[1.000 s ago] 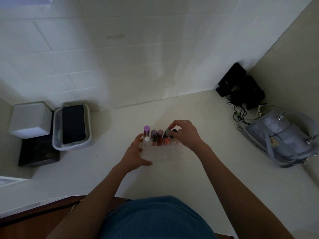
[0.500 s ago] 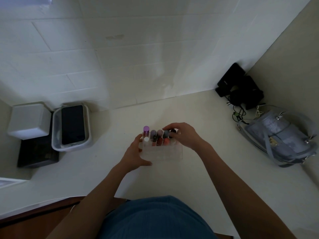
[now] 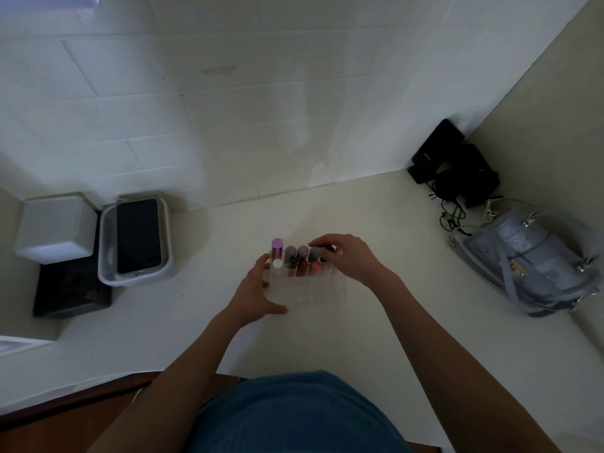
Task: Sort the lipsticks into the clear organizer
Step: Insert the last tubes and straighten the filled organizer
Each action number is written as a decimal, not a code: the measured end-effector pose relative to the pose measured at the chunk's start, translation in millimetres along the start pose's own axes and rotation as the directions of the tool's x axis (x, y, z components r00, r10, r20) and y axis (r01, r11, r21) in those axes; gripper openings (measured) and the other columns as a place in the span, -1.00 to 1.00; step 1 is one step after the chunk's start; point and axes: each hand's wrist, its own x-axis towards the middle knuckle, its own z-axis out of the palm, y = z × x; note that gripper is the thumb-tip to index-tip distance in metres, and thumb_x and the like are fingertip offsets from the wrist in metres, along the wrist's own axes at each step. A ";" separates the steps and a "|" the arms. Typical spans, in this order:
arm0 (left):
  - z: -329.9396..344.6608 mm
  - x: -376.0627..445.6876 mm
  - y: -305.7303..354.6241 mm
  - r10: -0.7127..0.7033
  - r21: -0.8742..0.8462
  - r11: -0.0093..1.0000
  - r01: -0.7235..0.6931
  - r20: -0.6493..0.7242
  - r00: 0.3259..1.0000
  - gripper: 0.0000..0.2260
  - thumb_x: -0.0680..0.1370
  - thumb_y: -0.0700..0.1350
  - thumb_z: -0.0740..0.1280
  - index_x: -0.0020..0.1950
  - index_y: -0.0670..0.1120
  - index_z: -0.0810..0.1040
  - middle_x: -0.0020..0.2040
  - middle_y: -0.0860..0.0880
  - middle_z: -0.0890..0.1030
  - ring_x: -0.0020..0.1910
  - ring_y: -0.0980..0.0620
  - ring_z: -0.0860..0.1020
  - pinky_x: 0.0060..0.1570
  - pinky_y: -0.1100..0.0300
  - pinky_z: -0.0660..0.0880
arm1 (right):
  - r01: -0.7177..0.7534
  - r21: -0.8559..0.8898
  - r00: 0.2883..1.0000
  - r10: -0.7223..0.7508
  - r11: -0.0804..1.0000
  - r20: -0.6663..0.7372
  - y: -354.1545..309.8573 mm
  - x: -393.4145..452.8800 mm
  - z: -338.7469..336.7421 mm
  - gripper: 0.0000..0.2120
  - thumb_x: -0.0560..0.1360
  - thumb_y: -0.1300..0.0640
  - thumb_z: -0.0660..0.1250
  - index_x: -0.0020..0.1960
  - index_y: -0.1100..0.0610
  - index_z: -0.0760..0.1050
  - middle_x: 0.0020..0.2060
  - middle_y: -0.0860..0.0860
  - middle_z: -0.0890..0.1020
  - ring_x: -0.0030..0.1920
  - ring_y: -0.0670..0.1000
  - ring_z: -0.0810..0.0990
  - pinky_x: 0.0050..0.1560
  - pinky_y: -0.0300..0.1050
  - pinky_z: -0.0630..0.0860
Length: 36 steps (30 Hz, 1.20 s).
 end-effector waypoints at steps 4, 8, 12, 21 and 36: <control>-0.8 -1.3 -0.7 0.002 0.004 1.000 -0.002 0.000 1.000 0.12 0.10 -0.04 0.64 0.51 0.06 0.06 0.38 -0.06 0.39 0.21 -0.09 0.45 0.13 -0.04 0.52 | -0.007 0.048 1.000 0.007 0.999 -0.017 2.1 0.0 1.8 -0.74 0.55 0.03 0.20 0.16 -0.14 0.56 0.09 -0.08 0.67 -0.06 -0.09 0.54 0.26 0.13 0.42; 0.7 -1.3 2.7 0.003 -0.029 1.000 -0.003 -0.003 1.000 0.08 0.14 -0.13 0.65 0.50 0.02 0.07 0.33 0.00 0.37 0.19 -0.08 0.44 0.10 0.02 0.51 | -0.125 0.370 0.944 0.225 0.921 -0.240 10.2 -17.6 3.5 -0.64 0.63 0.12 0.09 0.41 0.07 0.35 0.38 0.04 0.45 0.35 0.01 0.42 0.38 -0.13 0.25; 1.1 -2.2 2.9 -0.001 -0.065 0.998 0.000 -0.004 1.000 0.08 0.12 -0.16 0.64 0.49 0.06 0.09 0.33 -0.01 0.39 0.18 -0.10 0.48 0.01 0.02 0.56 | -0.362 0.347 0.894 0.428 0.865 -0.134 25.5 -40.5 26.6 -0.58 0.65 0.11 0.00 0.47 0.21 0.22 0.47 0.13 0.30 0.46 0.08 0.26 0.45 -0.09 0.14; -17.4 -3.2 13.5 -0.044 -0.079 0.996 0.038 -0.077 0.996 0.07 0.20 -0.22 0.61 0.52 0.04 0.02 0.29 -0.04 0.47 0.08 -0.05 0.50 -0.07 0.13 0.48 | -0.292 0.534 0.934 0.357 0.794 -0.021 -4.4 -31.0 40.3 -0.66 0.63 -0.07 0.03 0.17 0.02 0.51 0.16 0.03 0.58 0.15 0.05 0.53 0.20 0.02 0.45; -126.9 35.7 -4.5 -0.161 -0.035 0.987 0.157 -0.280 0.947 0.09 0.26 -0.41 0.53 0.54 -0.02 -0.12 0.39 -0.20 0.34 0.35 -0.21 0.36 0.10 0.11 0.39 | -0.173 0.448 0.985 0.158 0.877 0.072 -80.8 92.4 89.3 -0.58 0.57 0.28 0.01 0.35 0.08 0.40 0.24 0.07 0.55 0.25 0.08 0.49 0.31 0.01 0.40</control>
